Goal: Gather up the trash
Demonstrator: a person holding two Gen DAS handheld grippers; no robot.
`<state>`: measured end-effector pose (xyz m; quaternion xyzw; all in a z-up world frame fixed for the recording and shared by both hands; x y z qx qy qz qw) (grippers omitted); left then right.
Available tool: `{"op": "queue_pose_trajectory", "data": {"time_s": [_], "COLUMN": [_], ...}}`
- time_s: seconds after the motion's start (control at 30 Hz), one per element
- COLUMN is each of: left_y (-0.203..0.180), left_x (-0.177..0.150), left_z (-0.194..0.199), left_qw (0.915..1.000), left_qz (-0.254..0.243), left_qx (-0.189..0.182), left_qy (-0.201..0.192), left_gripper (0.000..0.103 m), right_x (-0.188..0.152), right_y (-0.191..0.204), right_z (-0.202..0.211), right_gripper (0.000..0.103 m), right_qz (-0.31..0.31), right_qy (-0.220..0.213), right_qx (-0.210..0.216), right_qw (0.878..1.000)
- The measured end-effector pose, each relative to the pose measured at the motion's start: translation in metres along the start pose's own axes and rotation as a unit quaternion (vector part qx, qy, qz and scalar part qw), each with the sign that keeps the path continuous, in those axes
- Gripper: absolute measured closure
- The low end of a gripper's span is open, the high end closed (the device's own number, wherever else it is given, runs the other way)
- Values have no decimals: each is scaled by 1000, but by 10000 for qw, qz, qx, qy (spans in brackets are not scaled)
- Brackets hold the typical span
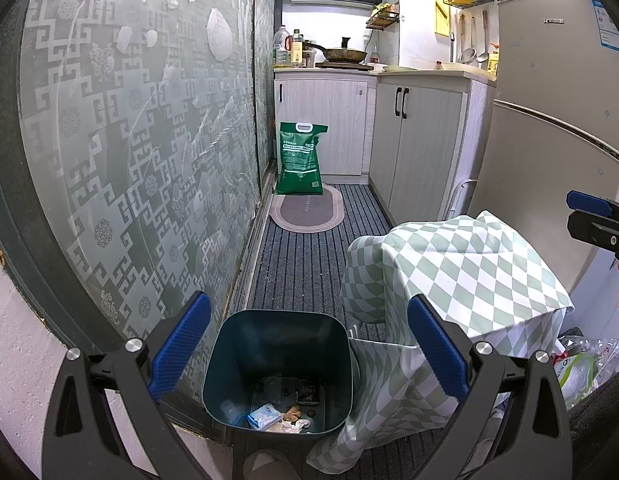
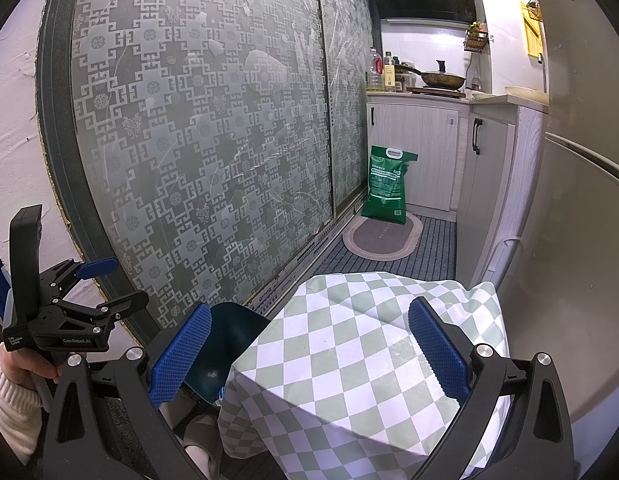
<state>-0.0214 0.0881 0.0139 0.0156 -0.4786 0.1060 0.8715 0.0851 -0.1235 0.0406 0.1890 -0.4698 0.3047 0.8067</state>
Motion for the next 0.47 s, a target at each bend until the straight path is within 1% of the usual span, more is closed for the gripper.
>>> {"op": "queue_pose_trajectory", "data": {"time_s": [0.47], "left_y": [0], "left_x": [0], "left_z": [0], "left_qw": [10000], "left_qz": [1], "left_qx": [6], "left_qy": [3], "left_gripper": [3], "right_x": [0], "right_y": [0], "right_z": [0], "right_gripper": [3], "right_qz": [4], "right_qy": [0], "right_qx": [-3], "right_qw": [10000]}}
Point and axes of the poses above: each gripper's, at about its wrist camera, not at the fingertips, and z roughly against the way its jaws point, y to its left, x to its top, the point moved 2 cm from there along -z, roughly the way its jaws point, and after that the axes turned 8 degrees about -x, right-handed, at the moved point
